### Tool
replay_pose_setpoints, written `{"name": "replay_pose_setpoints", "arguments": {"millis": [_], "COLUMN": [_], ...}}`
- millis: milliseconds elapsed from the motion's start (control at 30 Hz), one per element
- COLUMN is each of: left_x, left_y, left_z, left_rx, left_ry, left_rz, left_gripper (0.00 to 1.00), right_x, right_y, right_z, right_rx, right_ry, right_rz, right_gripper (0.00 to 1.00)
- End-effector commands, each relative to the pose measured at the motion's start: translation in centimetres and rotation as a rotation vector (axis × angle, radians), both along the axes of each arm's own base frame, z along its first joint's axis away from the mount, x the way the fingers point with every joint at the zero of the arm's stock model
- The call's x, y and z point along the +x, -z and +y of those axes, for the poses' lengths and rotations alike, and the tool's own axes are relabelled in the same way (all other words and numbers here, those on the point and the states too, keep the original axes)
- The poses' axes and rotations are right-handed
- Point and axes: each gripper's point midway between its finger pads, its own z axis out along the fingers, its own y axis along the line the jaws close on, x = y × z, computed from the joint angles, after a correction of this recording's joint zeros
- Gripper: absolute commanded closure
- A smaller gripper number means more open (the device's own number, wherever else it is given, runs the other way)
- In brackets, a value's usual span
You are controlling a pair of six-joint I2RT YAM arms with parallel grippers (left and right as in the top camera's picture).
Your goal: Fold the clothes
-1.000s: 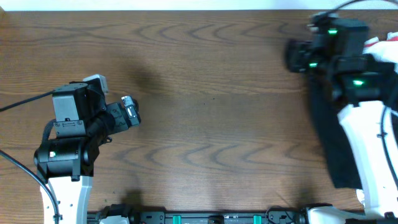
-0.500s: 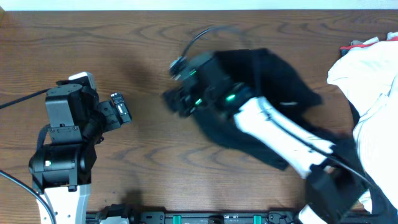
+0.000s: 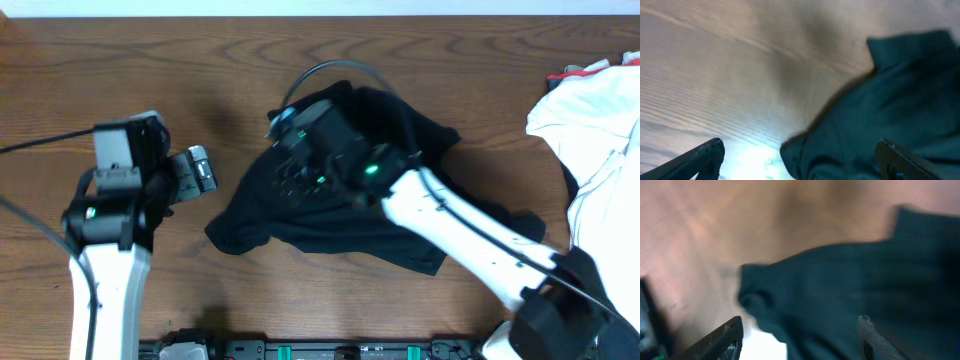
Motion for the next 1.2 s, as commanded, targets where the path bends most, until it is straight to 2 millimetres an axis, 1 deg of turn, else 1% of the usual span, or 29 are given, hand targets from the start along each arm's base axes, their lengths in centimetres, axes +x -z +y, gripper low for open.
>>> {"name": "replay_pose_setpoints", "arguments": {"millis": [0, 67, 200, 267, 333, 433, 533, 667, 733, 833, 867, 900, 933, 1000, 1067, 1133, 1167], "left_x": [1.1, 1.5, 2.1, 2.3, 2.2, 1.7, 1.2, 0.5, 0.5, 0.3, 0.2, 0.2, 0.2, 0.3, 0.6, 1.2, 1.5], "left_y": [2.1, 4.0, 8.0, 10.0, 11.9, 14.5, 16.5, 18.7, 19.3, 20.1, 20.3, 20.3, 20.3, 19.7, 18.3, 15.9, 14.3], "left_z": [-1.3, -1.9, -2.5, -2.8, -3.3, -4.8, -6.1, -6.6, -6.4, -5.9, -5.9, -5.9, -5.8, -5.0, -2.8, -0.2, 1.2], "left_rx": [-0.072, -0.096, -0.115, -0.119, -0.124, -0.142, -0.142, -0.124, -0.117, -0.089, -0.090, -0.089, -0.085, -0.047, 0.034, 0.108, 0.137], "left_ry": [0.051, 0.091, 0.131, 0.143, 0.158, 0.196, 0.233, 0.255, 0.251, 0.242, 0.242, 0.242, 0.241, 0.225, 0.153, 0.048, -0.013], "left_rz": [0.082, 0.146, 0.282, 0.342, 0.407, 0.499, 0.569, 0.643, 0.661, 0.686, 0.691, 0.693, 0.693, 0.688, 0.685, 0.662, 0.636], "left_gripper": [0.02, 0.02, 0.00, 0.04, 0.08, 0.15, 0.20, 0.35, 0.43, 0.65, 0.75, 0.89, 0.94, 0.94, 0.94, 0.94, 0.94], "right_x": [3.3, 4.3, 5.6, 5.7, 5.7, 5.6, 5.6, 5.5, 5.3, 5.2, 5.1, 5.1, 5.1, 5.2, 5.3, 5.4, 5.5], "right_y": [-2.6, -2.7, -1.5, -0.8, -0.4, 0.0, 0.1, 0.2, 0.3, 0.4, 0.4, 0.5, 0.5, 0.6, 0.7, 0.8, 0.9], "right_z": [-4.7, -7.0, -11.5, -13.2, -14.5, -15.6, -16.0, -16.1, -16.1, -16.2, -16.2, -16.3, -16.4, -16.7, -17.2, -17.8, -18.2], "right_rx": [-0.014, -0.016, -0.052, -0.078, -0.096, -0.114, -0.120, -0.124, -0.129, -0.134, -0.137, -0.140, -0.145, -0.160, -0.180, -0.203, -0.215], "right_ry": [0.161, 0.236, 0.367, 0.403, 0.428, 0.451, 0.459, 0.459, 0.459, 0.459, 0.459, 0.461, 0.464, 0.475, 0.491, 0.510, 0.521], "right_rz": [-0.066, -0.034, 0.055, 0.088, 0.114, 0.139, 0.148, 0.153, 0.159, 0.165, 0.167, 0.167, 0.166, 0.159, 0.152, 0.146, 0.144], "right_gripper": [0.27, 0.26, 0.26, 0.26, 0.26, 0.26, 0.26, 0.26, 0.25, 0.25, 0.25, 0.25, 0.25, 0.25, 0.25, 0.25, 0.25]}}
